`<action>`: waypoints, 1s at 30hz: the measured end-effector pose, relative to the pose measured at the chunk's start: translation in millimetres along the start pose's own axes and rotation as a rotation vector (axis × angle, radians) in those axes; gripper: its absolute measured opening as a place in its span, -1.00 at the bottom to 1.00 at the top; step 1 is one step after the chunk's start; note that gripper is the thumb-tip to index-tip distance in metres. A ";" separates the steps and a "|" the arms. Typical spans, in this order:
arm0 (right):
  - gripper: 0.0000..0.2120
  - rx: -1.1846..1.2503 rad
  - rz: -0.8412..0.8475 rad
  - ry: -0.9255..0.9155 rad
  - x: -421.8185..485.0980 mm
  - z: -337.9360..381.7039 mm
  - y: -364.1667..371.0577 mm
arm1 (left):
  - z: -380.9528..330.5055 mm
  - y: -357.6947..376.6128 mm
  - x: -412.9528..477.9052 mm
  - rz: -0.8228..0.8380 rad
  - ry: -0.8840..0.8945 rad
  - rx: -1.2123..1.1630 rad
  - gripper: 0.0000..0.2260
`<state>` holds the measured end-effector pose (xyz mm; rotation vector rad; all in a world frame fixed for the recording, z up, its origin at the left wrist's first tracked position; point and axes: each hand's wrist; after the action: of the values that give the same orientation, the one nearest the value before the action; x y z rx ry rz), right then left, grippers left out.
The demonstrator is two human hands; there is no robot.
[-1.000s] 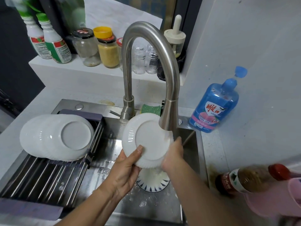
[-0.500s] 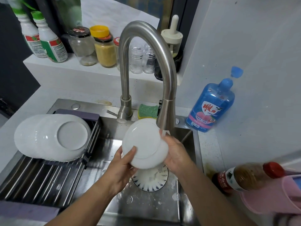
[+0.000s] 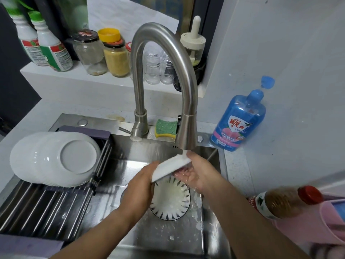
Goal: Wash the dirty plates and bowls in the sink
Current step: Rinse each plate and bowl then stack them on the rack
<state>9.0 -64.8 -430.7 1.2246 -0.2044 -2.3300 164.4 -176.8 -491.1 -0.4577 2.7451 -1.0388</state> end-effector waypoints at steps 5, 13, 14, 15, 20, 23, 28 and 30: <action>-0.66 -0.359 -0.039 -0.041 -3.6 -7.4 -2.1 | 2.3 -3.0 10.6 -0.022 -0.258 -0.350 -0.79; -0.70 -1.119 -0.354 -0.304 -5.7 -22.6 -34.8 | 4.1 4.0 14.0 -0.007 -0.693 -1.157 -0.85; -0.69 -1.128 -0.319 -0.310 -6.0 -20.2 -37.0 | 5.4 5.4 14.7 -0.002 -0.711 -1.191 -0.80; -0.72 -1.127 -0.253 -0.291 -5.0 -17.9 -37.9 | 5.3 4.7 14.7 0.005 -0.719 -1.200 -0.72; -0.74 -1.299 -0.122 -0.128 -4.5 -19.2 -36.4 | -0.6 -1.5 19.3 0.025 -0.490 -0.712 -0.20; -0.72 -1.244 -0.112 -0.129 -4.9 -30.7 -34.4 | -10.9 -3.8 21.6 0.103 -0.298 0.124 -0.12; -0.73 -1.132 -0.151 -0.202 -6.9 -39.8 -26.6 | -35.6 3.8 26.2 0.580 0.117 0.393 -0.45; -0.75 -1.062 -0.139 -0.194 -7.1 -42.2 -29.2 | -40.4 1.2 27.2 0.689 0.120 0.322 -0.47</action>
<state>35.9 -32.0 -460.4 0.4738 0.9582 -2.1161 128.0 -160.4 -463.3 0.5721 2.4344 -1.2749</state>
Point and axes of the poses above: each hand's wrist, its own x-axis towards the middle knuckle, its own y-axis out of the palm, z = x × y, and after that the axes turned 13 degrees about z, right-handed
